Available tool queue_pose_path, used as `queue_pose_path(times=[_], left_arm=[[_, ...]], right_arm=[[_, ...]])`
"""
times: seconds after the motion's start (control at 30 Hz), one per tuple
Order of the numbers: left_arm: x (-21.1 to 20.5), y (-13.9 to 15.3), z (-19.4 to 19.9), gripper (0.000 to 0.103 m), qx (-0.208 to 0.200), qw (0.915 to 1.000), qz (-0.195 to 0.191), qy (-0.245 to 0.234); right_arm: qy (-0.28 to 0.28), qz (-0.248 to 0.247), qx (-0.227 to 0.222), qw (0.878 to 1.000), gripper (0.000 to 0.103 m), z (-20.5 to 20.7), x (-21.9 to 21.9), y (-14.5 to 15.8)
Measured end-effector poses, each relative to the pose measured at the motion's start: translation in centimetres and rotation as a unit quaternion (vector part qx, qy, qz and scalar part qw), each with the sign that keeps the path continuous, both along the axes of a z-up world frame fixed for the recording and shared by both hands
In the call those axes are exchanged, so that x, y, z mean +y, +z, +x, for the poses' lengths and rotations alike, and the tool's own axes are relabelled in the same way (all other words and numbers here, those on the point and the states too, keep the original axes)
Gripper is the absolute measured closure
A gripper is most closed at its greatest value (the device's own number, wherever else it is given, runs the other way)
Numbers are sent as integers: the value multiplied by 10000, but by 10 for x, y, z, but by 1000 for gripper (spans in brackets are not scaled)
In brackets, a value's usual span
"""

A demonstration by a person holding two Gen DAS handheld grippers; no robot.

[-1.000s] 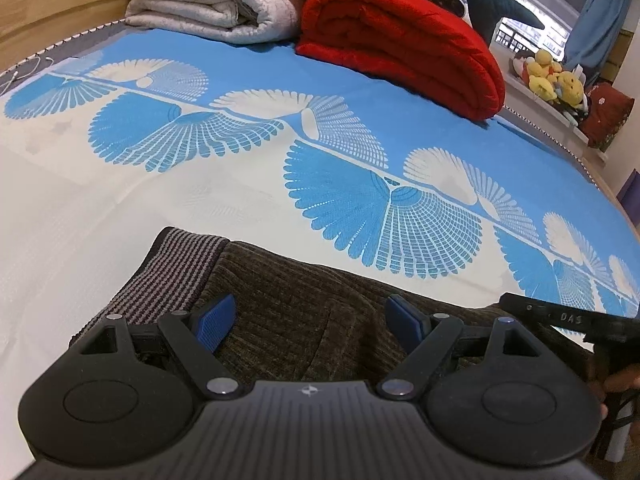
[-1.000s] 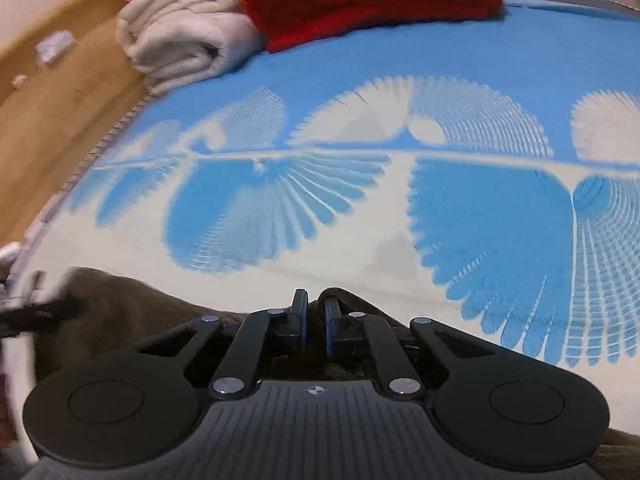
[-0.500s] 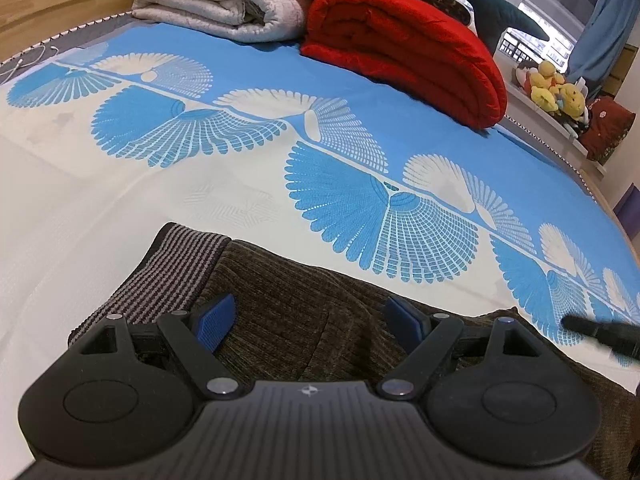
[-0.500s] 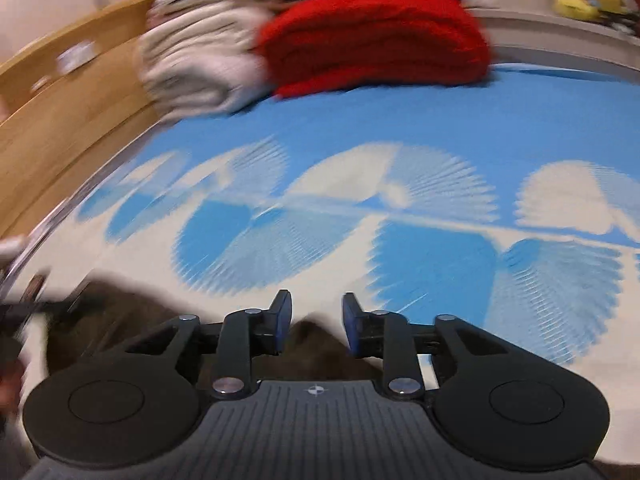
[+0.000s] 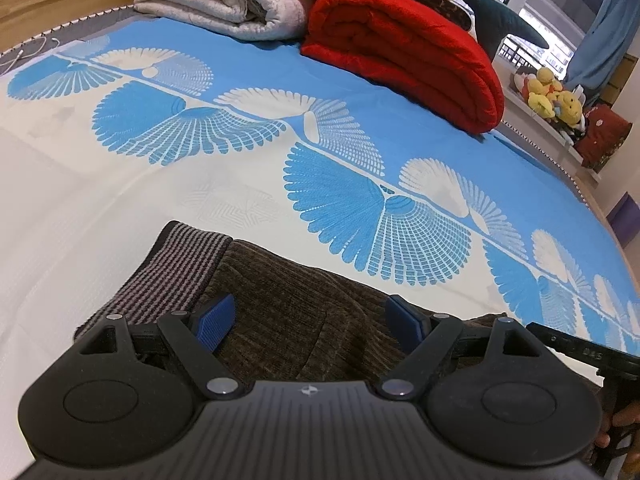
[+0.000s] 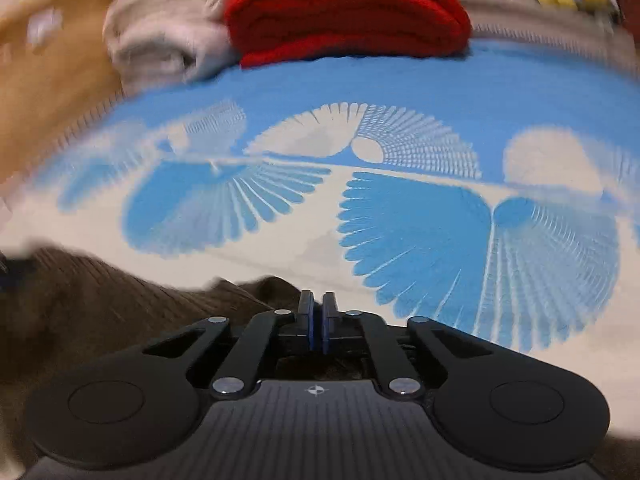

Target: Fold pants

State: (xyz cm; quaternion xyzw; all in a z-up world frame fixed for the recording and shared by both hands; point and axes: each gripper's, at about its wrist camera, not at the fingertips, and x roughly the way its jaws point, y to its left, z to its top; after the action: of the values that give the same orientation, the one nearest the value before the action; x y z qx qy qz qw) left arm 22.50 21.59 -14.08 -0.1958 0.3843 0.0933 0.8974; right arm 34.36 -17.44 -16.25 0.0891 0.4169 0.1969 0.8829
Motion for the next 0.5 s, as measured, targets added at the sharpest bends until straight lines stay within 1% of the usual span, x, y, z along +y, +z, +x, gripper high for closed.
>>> queue_pose_path(times=[0.03, 0.07, 0.1, 0.17, 0.2, 0.3, 0.37, 0.4, 0.43, 0.47, 0.5], left_arm=[[2, 3, -2, 17, -20, 10000, -18, 15], [5, 6, -5, 17, -36, 10000, 15, 47], [8, 10, -8, 17, -47, 9998, 118, 148], [17, 17, -15, 16, -87, 9985, 354, 405], [23, 19, -18, 16, -72, 9978, 409, 518], [42, 21, -27, 16, 11, 9972, 277, 700], [51, 20, -33, 16, 91, 9969, 202, 753], [55, 19, -36, 16, 142, 9967, 205, 775], [59, 18, -38, 16, 205, 9965, 224, 780], [61, 17, -40, 16, 266, 9963, 250, 772], [63, 15, -42, 16, 341, 9961, 275, 765]], right_arm=[[46, 283, 90, 9995, 95, -1, -5, 2], [136, 448, 126, 9988, 90, -2, -6, 4], [247, 477, 155, 9984, 81, -2, -3, 6], [461, 300, 276, 9981, 69, 1, 11, 5], [538, 176, 244, 9981, 66, 3, 19, 3], [694, -110, 1, 9975, 61, 3, 36, 0], [696, -196, -103, 9973, 61, 4, 42, -2], [683, -202, -91, 9974, 63, 4, 42, -4], [665, -194, -90, 9976, 67, 2, 40, -7], [673, -178, -151, 9975, 89, 0, 39, -8], [736, -152, -217, 9969, 92, -2, 40, -7]])
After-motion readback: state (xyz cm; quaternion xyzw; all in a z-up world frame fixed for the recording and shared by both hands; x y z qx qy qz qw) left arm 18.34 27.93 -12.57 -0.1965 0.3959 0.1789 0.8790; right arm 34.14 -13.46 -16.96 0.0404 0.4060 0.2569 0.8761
